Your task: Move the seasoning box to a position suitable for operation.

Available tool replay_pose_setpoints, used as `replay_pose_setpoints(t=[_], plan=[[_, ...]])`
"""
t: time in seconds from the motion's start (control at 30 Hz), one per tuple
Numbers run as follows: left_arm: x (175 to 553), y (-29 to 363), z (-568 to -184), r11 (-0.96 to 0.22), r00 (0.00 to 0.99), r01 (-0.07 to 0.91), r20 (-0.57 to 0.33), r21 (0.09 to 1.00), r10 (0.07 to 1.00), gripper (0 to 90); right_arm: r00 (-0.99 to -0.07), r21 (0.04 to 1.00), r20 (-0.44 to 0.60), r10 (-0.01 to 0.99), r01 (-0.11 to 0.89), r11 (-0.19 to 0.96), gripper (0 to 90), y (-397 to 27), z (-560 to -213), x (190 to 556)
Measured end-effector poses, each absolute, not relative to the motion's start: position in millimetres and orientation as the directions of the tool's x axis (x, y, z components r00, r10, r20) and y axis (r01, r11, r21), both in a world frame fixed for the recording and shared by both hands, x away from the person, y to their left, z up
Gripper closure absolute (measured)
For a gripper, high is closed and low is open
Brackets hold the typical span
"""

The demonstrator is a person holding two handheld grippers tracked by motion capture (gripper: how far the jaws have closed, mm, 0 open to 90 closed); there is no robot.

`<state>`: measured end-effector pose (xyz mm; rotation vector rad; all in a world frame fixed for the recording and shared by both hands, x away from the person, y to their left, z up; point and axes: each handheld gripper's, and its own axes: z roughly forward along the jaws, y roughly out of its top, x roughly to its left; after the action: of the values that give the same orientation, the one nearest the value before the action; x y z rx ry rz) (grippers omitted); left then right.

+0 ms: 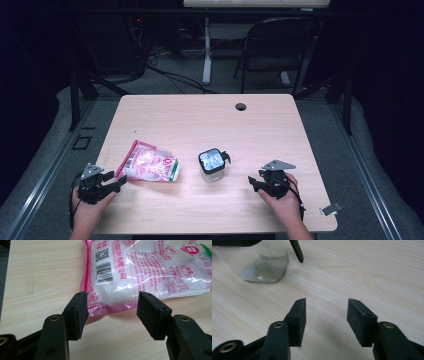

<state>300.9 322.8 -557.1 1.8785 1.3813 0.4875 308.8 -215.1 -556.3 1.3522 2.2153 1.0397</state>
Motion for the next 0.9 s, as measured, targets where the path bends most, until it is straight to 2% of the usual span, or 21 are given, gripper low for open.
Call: replay_pose_setpoints(t=[0.3,0.4,0.53,0.77,0.9], plan=[[301.4,319.9,-558.8,-0.158,0.362,0.647,-0.118,0.746,0.925,42.0,-0.52,0.721,0.074,0.851,0.618,0.315,63.0,-209.3,-550.8,308.7],[300.8,319.3,-558.5,-0.161,0.365,0.648,-0.117,0.744,0.924,41.9,-0.529,0.718,0.08,0.845,0.619,0.32,63.6,-205.4,-548.4,310.0],[300.1,316.9,-557.2,-0.173,0.375,0.639,-0.107,0.749,0.921,42.0,-0.55,0.7,0.077,0.832,0.624,0.348,59.9,-193.4,-547.2,314.3],[297.6,313.2,-556.2,-0.19,0.39,0.633,-0.096,0.751,0.916,42.1,-0.564,0.674,0.048,0.824,0.627,0.39,65.2,-183.5,-544.2,321.3],[297.5,311.4,-555.8,-0.202,0.398,0.632,-0.09,0.748,0.913,42.2,-0.561,0.684,0.068,0.825,0.628,0.371,68.4,-180.1,-542.4,329.0]])
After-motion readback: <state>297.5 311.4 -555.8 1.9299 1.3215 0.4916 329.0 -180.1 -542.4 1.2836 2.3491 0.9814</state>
